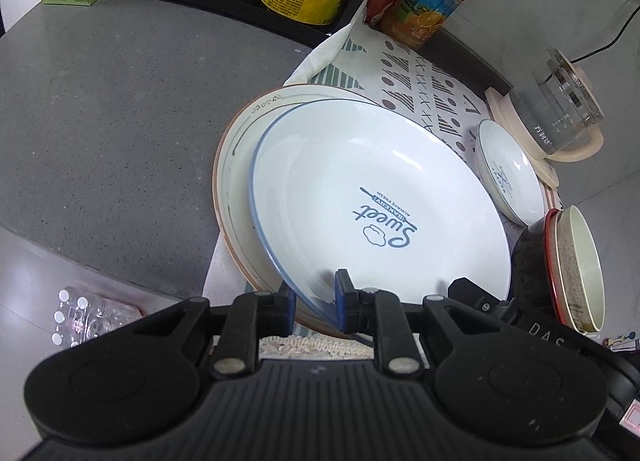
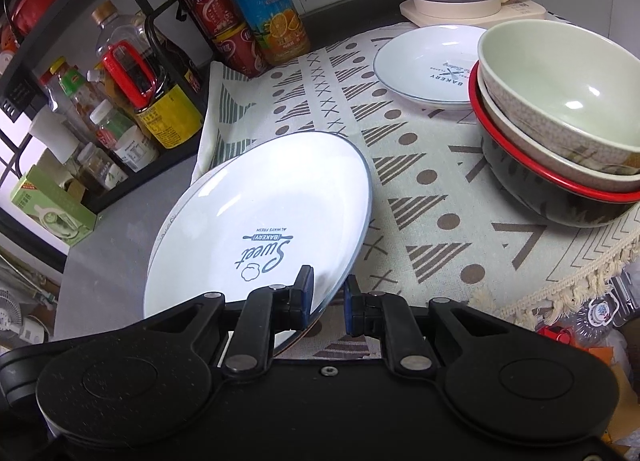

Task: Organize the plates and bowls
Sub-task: 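Lift the 'Sweet' plate and lower it onto the flower-pattern plate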

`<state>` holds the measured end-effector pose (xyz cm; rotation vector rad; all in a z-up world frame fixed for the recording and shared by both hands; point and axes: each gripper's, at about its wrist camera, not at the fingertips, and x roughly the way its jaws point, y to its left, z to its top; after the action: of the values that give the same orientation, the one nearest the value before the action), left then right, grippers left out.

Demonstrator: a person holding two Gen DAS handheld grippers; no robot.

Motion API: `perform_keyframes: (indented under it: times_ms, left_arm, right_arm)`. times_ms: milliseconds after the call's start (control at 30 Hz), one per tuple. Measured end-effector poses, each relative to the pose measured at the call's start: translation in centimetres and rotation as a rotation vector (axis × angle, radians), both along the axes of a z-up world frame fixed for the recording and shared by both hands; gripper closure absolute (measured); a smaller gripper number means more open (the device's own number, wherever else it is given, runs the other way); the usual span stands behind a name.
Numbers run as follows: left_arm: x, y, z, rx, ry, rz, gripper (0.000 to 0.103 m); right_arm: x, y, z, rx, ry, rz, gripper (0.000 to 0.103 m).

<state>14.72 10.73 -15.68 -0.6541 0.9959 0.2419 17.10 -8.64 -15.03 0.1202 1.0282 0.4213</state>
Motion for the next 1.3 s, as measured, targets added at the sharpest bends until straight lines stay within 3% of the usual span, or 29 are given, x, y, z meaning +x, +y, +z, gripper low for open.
perform_keyframes:
  times_ms: [500,733,867,1233,1300]
  left_arm:
    - [1.7,0.2,0.8,-0.011,0.109,-0.039,0.078]
    - [1.2,1.4,1.3,0.023,0.105,-0.004,0.077]
    - [1.1,2.4,1.2,0.051,0.105,0.035,0.071]
    - [1.1,3.3,0.4,0.091,0.088,0.085,0.071]
    - [1.1,3.4,0.2,0.078,0.078,0.084,0.076]
  right_arm:
    - [0.8,0.8,-0.3,-0.007,0.016,0.008,0.089]
    - [0.9,1.5,-0.5,-0.044,0.013,0.017,0.09]
    - [1.2,1.4,-0.7,-0.052,0.018,0.012,0.092]
    - [1.9,1.4,-1.3,-0.067,0.042,0.008,0.091]
    - [2.0,1.5,-1.4,-0.066,0.046,0.01,0.091]
